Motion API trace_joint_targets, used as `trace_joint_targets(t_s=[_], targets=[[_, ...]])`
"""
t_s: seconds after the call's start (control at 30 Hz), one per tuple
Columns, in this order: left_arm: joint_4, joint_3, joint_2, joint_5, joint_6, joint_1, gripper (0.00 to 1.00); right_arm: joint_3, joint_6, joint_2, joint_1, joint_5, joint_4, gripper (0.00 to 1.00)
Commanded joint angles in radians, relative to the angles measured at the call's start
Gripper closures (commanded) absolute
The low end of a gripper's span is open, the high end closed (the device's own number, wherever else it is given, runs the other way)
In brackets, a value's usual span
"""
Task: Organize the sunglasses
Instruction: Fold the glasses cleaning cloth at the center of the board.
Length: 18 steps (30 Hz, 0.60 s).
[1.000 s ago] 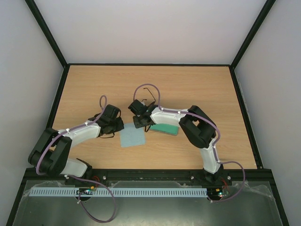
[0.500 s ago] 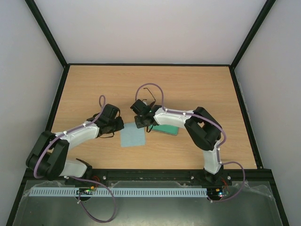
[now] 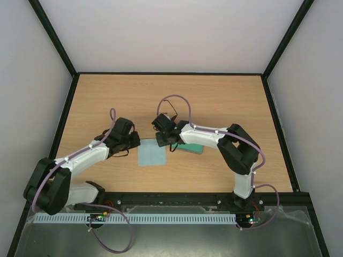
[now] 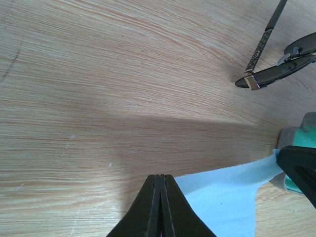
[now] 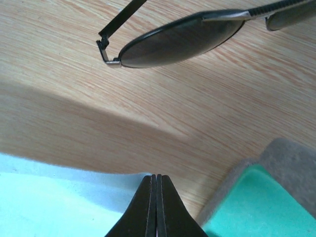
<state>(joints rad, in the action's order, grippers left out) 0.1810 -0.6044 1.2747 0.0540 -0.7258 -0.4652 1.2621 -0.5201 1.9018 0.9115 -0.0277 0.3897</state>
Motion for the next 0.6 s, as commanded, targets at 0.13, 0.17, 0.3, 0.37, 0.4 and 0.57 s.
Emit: trace_joint_targets(t_s=[0.13, 0.17, 0.3, 0.37, 0.4, 0.57], targets=[[0.041, 0.051, -0.080, 0.031, -0.015, 0.001, 0.98, -0.061, -0.001, -0.108, 0.041, 0.010, -0.018, 0.99], [0.044, 0.057, -0.090, 0.033, -0.017, -0.003, 0.98, -0.067, -0.001, -0.114, 0.045, 0.011, -0.018, 0.99], [0.070, 0.068, -0.137, 0.033, -0.032, -0.018, 0.98, -0.088, -0.009, -0.143, 0.071, 0.015, -0.019, 0.99], [0.088, 0.071, -0.166, 0.033, -0.039, -0.026, 0.98, -0.104, -0.016, -0.157, 0.085, 0.018, -0.022, 0.99], [0.097, 0.071, -0.180, 0.032, -0.042, -0.030, 0.98, -0.112, -0.020, -0.164, 0.091, 0.021, -0.023, 0.99], [0.150, 0.078, -0.252, 0.025, -0.058, -0.050, 0.98, -0.152, -0.040, -0.205, 0.121, 0.028, -0.028, 0.99]])
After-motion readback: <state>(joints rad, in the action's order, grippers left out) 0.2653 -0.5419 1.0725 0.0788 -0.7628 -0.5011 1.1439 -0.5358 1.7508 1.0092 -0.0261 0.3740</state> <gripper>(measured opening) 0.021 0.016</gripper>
